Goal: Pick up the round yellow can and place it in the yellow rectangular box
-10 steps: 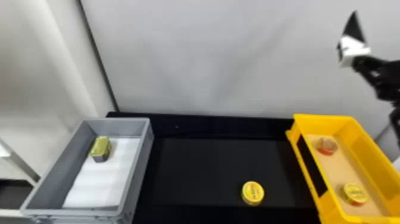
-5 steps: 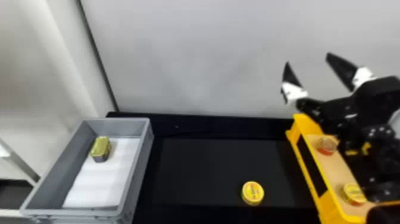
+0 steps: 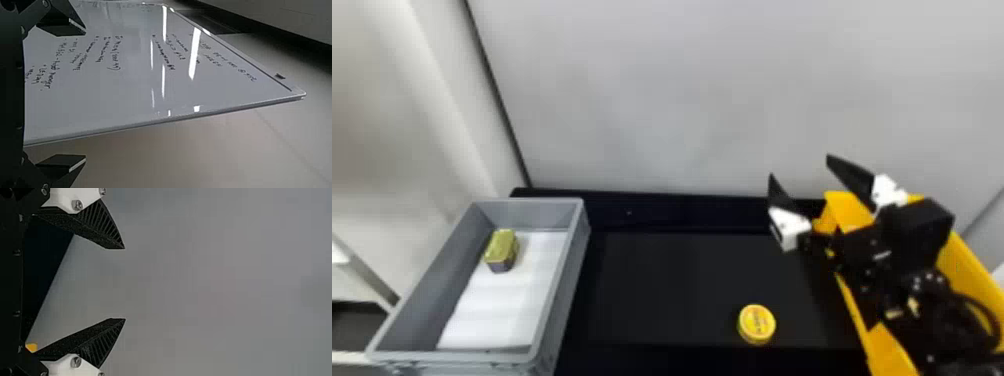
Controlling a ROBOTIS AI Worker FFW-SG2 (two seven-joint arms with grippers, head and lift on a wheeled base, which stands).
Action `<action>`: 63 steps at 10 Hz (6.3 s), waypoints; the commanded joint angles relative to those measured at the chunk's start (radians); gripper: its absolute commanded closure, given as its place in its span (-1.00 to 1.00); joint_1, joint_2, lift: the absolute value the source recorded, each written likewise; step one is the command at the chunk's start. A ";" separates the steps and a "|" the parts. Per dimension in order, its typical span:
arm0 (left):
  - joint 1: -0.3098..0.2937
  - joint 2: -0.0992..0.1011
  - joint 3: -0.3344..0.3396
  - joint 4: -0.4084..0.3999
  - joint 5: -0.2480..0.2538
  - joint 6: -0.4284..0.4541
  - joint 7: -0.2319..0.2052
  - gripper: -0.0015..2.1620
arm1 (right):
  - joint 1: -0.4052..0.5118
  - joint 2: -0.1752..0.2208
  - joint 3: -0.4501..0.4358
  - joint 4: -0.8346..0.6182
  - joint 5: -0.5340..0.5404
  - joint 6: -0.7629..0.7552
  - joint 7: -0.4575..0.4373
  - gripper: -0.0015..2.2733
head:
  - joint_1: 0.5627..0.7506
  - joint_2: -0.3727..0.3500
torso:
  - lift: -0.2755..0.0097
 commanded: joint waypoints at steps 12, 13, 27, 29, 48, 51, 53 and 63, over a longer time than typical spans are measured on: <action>0.005 -0.003 0.014 -0.002 0.000 0.006 -0.004 -0.87 | 0.097 0.000 -0.010 0.121 0.166 0.205 0.277 -0.83 | 0.39 0.07 | 0.45; 0.006 -0.003 0.014 -0.002 0.000 0.006 -0.004 -0.87 | 0.097 0.005 -0.011 0.128 0.149 0.219 0.288 -0.84 | 0.39 0.07 | 0.45; 0.009 -0.003 0.012 -0.002 0.000 0.007 -0.004 -0.87 | 0.006 0.005 0.033 0.290 0.093 0.312 0.360 -1.00 | 0.39 0.07 | 0.45; 0.011 -0.003 0.009 -0.002 0.000 0.007 -0.004 -0.87 | -0.026 0.006 0.038 0.326 0.080 0.294 0.362 -1.00 | 0.39 0.07 | 0.45; 0.016 -0.003 0.006 -0.003 -0.003 0.006 -0.001 -0.87 | -0.129 0.008 0.058 0.515 0.056 0.252 0.359 -0.53 | 0.39 0.07 | 0.45; 0.016 -0.003 0.009 -0.003 -0.003 0.006 -0.001 -0.87 | -0.121 0.009 0.058 0.503 0.054 0.257 0.357 -0.41 | 0.39 0.07 | 0.45; 0.016 -0.003 0.009 -0.002 -0.003 0.006 -0.001 -0.87 | -0.115 0.009 0.058 0.483 0.040 0.260 0.353 -0.40 | 0.39 0.07 | 0.45; 0.017 -0.003 0.012 0.003 -0.003 0.006 -0.001 -0.87 | -0.092 0.005 -0.135 0.073 0.048 0.423 0.336 -0.37 | 0.39 0.07 | 0.45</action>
